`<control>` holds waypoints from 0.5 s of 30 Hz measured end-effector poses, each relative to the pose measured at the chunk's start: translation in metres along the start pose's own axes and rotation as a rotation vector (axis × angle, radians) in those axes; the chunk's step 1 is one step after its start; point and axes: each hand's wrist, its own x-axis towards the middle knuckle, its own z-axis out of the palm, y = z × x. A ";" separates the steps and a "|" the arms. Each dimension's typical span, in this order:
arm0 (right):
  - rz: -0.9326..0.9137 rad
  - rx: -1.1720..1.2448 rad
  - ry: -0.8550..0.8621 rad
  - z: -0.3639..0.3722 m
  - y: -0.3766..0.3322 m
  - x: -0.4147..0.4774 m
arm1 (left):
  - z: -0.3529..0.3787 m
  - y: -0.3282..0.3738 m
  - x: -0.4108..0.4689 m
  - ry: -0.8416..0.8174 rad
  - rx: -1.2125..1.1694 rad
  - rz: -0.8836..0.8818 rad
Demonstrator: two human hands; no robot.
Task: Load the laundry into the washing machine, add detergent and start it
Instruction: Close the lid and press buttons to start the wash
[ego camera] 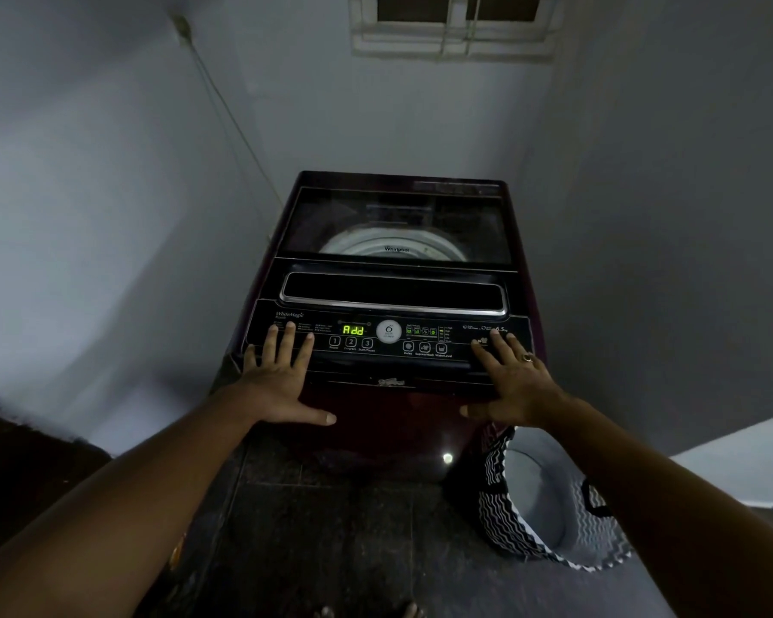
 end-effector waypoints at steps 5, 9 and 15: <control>-0.006 -0.002 -0.006 0.001 0.000 0.000 | 0.000 0.001 0.000 0.005 0.007 -0.005; 0.000 -0.006 -0.008 0.001 0.000 -0.001 | 0.001 0.001 0.000 0.007 0.012 -0.008; 0.002 -0.014 -0.010 0.001 -0.001 0.000 | 0.002 0.001 0.002 0.011 0.014 -0.011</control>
